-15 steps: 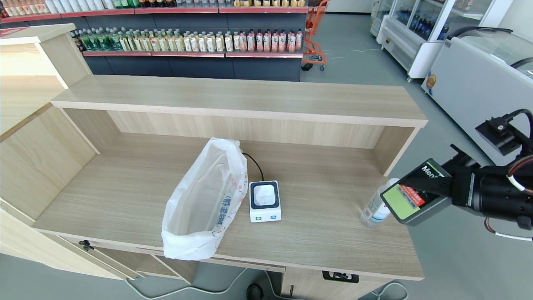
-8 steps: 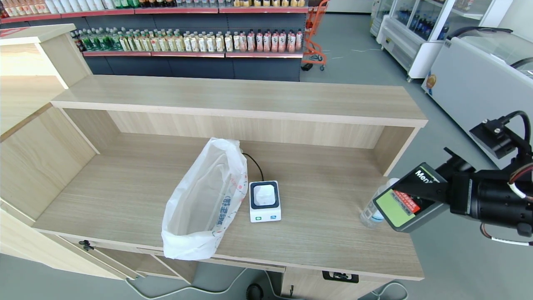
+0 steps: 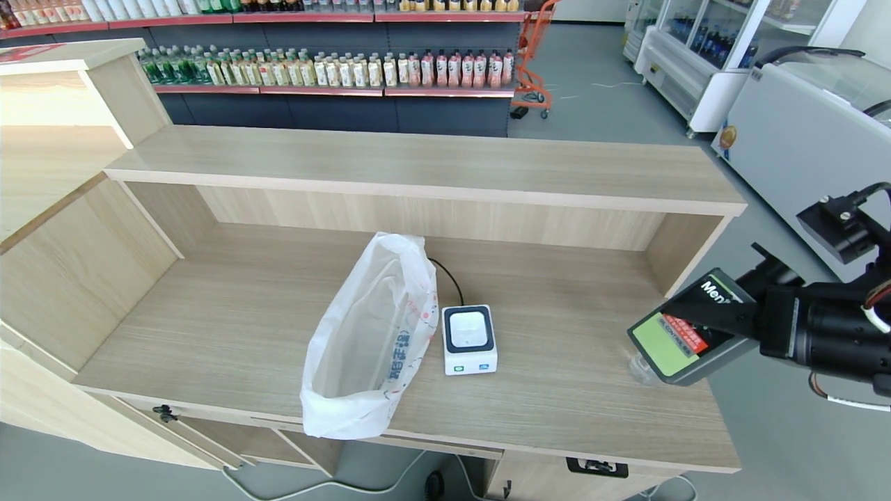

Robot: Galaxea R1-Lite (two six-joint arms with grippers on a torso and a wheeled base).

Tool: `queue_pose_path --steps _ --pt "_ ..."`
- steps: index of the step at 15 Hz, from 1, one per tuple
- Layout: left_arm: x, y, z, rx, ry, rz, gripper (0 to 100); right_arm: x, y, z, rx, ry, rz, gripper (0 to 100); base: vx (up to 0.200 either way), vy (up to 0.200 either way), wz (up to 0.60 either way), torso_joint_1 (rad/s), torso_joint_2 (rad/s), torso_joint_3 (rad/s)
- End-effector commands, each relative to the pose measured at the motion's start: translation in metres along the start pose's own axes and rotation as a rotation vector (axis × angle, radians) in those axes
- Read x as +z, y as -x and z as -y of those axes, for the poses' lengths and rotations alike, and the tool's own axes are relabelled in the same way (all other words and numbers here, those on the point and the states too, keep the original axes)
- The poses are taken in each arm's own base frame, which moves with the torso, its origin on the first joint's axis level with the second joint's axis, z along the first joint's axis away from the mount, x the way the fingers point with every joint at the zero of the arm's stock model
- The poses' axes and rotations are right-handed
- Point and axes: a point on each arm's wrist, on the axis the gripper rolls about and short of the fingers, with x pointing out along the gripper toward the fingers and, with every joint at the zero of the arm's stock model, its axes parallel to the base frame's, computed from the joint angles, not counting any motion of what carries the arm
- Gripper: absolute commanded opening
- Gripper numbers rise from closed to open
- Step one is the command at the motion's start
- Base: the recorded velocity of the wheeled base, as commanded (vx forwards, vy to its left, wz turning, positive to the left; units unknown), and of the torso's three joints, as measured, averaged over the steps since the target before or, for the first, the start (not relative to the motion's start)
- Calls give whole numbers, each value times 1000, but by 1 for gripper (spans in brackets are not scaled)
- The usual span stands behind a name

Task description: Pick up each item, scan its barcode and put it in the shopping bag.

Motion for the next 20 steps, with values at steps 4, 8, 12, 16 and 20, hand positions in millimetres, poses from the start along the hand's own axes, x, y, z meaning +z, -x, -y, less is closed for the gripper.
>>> queue_pose_path --steps 4,8,12,16,20 --pt "0 0 0 1 0 0 0 5 -43 17 -122 0 47 0 0 200 0 0 6 1" --pt "0 0 0 1 0 0 0 1 -99 39 -148 6 29 0 0 150 0 2 3 1" --pt "0 0 0 1 1 0 0 -9 -131 55 -156 3 16 0 0 0 0 0 0 0" --pt "0 0 0 1 1 0 0 -12 -155 65 -167 7 -14 0 0 0 0 0 0 0" --pt "0 0 0 1 1 -2 0 -21 -182 70 -133 44 -1 0 0 0 0 0 0 0"
